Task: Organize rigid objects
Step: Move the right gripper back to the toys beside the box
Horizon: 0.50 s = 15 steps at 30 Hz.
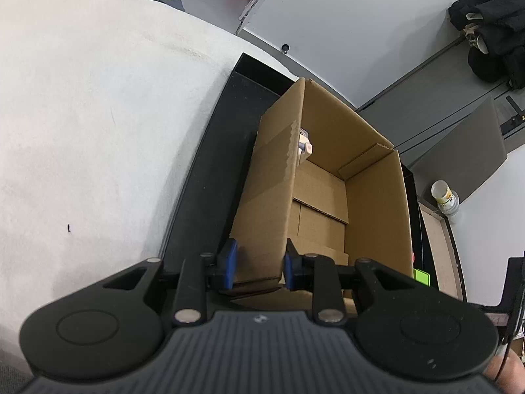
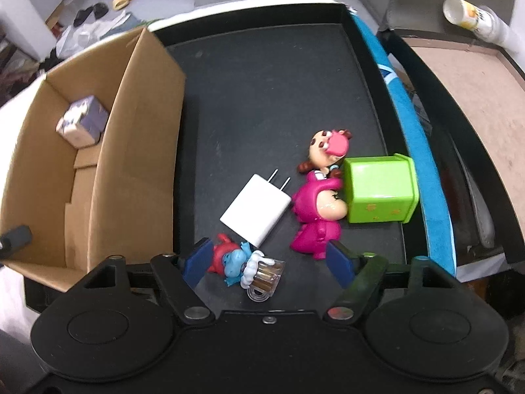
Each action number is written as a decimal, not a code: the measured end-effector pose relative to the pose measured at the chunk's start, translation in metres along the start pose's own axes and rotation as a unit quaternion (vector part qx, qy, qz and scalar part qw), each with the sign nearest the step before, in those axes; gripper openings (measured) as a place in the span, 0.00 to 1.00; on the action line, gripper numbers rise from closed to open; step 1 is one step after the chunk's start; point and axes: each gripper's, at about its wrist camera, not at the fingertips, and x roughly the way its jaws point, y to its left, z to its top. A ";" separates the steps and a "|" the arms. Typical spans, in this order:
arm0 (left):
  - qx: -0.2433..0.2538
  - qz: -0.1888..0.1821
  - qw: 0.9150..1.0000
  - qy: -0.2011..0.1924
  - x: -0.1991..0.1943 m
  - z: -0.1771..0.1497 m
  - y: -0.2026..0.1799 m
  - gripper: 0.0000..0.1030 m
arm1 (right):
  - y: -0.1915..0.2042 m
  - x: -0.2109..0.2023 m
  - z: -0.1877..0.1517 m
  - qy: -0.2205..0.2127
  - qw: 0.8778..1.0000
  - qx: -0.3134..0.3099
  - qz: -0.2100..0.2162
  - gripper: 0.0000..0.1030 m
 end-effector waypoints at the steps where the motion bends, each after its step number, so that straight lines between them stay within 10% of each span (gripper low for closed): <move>1: 0.000 0.000 1.000 0.000 0.000 0.000 0.000 0.26 | 0.001 0.001 0.000 0.000 1.000 -0.005 0.000 0.55; 15: -0.002 -0.001 1.000 0.001 0.000 -0.001 -0.001 0.26 | 0.008 -0.004 -0.014 0.025 0.999 -0.002 0.045 0.29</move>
